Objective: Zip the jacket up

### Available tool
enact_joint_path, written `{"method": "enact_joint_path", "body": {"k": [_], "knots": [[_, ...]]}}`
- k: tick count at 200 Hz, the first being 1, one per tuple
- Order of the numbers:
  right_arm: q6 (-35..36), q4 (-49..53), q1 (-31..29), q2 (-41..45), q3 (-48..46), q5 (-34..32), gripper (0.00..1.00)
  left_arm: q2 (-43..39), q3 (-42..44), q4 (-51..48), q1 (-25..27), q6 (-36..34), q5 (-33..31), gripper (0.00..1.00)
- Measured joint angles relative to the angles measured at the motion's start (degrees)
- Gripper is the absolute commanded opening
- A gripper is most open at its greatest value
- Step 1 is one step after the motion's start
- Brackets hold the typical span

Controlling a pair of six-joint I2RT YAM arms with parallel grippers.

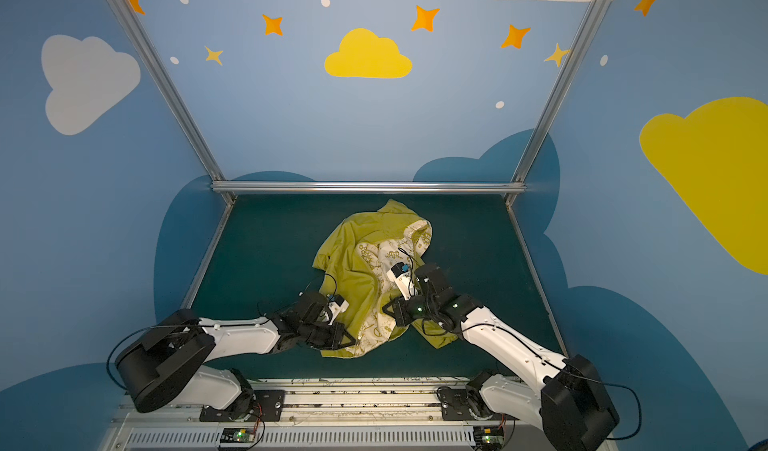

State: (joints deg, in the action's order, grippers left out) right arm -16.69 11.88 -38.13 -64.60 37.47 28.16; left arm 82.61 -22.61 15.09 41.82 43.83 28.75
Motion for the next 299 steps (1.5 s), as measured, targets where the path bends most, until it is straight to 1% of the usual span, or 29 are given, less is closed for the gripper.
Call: {"method": "enact_joint_path", "body": {"k": [14,34,45,60,77,100,115,154,183,204,236,299], "knots": [[-0.22,-0.15,0.00,0.02,0.76,0.24,0.00,-1.84,2.36,4.79,-0.90,1.75,0.42,0.03],[-1.44,-1.44,-0.02,0.02,0.94,1.51,0.00,-6.40,8.68,15.56,-2.69,4.31,0.04,0.03],[-2.49,-2.36,-0.02,0.02,0.94,2.62,0.00,-8.70,10.58,18.73,-3.50,4.98,-0.26,0.03],[-3.96,-4.09,-0.02,0.02,0.94,4.39,0.00,-10.95,10.58,21.46,-4.24,5.18,-0.15,0.03],[-5.90,-5.70,-0.04,0.02,0.94,6.40,0.00,-12.68,9.94,26.73,-5.40,5.44,0.70,0.03],[-8.63,-8.00,-0.07,0.02,0.94,9.79,0.00,-13.62,9.92,33.88,-7.21,5.53,2.29,0.03],[-10.25,-10.19,-0.04,0.02,0.94,12.31,0.00,-13.97,9.81,36.37,-7.65,4.83,3.80,0.03],[-12.68,-13.79,1.27,0.35,0.96,19.23,0.00,-17.55,8.07,36.87,-7.76,-0.44,8.96,0.03],[-13.03,-13.79,2.99,-0.59,1.64,23.69,0.00,-22.99,7.56,35.28,-7.80,-5.79,10.71,0.03],[-13.33,-14.62,3.89,-0.96,1.97,25.94,0.00,-24.72,7.56,33.99,-7.80,-8.57,11.69,0.03],[-14.36,-15.54,4.02,-1.07,2.01,27.89,0.00,-24.28,7.50,32.89,-7.82,-10.80,12.68,0.03],[-15.74,-17.79,3.78,-2.47,2.05,28.26,0.00,-24.11,7.50,32.65,-7.82,-12.15,12.61,0.03]]}}
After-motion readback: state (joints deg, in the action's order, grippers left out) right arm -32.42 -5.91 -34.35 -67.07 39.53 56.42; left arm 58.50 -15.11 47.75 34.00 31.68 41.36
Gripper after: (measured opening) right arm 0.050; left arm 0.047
